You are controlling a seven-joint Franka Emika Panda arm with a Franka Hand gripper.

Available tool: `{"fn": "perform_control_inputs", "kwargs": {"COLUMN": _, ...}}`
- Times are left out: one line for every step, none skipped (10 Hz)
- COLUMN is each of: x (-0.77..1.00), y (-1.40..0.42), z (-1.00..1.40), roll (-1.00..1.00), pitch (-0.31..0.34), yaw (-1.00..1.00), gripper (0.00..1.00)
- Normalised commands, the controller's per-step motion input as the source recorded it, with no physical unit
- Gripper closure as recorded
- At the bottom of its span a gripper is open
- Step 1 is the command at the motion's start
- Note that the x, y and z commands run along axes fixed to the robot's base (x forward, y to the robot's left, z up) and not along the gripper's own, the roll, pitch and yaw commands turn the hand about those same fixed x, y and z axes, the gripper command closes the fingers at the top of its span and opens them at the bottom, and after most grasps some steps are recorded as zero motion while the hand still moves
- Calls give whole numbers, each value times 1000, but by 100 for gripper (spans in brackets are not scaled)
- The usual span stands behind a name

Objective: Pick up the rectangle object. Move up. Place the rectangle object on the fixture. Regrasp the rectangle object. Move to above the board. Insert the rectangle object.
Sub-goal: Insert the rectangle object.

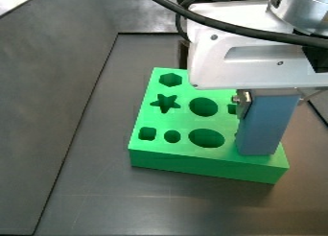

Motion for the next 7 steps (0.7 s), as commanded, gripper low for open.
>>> {"fn": "perform_control_inputs", "kwargs": {"x": 0, "y": 149, "z": 0, "roll": 140, "pitch": 6, "yaw": -80, "gripper": 100}}
{"fn": "perform_control_inputs", "kwargs": {"x": 0, "y": 20, "z": 0, "roll": 99, "pitch": 0, "yaw": -77, "gripper": 100}}
{"fn": "perform_control_inputs", "kwargs": {"x": 0, "y": 0, "z": -31, "roll": 96, "pitch": 0, "yaw": -120, "gripper": 100}}
{"fn": "perform_control_inputs", "kwargs": {"x": 57, "y": -11, "z": -149, "roll": 107, "pitch": -24, "yaw": -126, "gripper": 100}}
{"fn": "perform_control_inputs", "kwargs": {"x": 271, "y": 0, "z": -29, "roll": 53, "pitch": 0, "yaw": -100, "gripper": 100}}
{"fn": "perform_control_inputs", "kwargs": {"x": 314, "y": 0, "z": -49, "roll": 49, "pitch": 0, "yaw": -54, "gripper": 100}}
{"fn": "perform_control_inputs", "kwargs": {"x": 263, "y": 0, "z": -29, "roll": 39, "pitch": 0, "yaw": -74, "gripper": 100}}
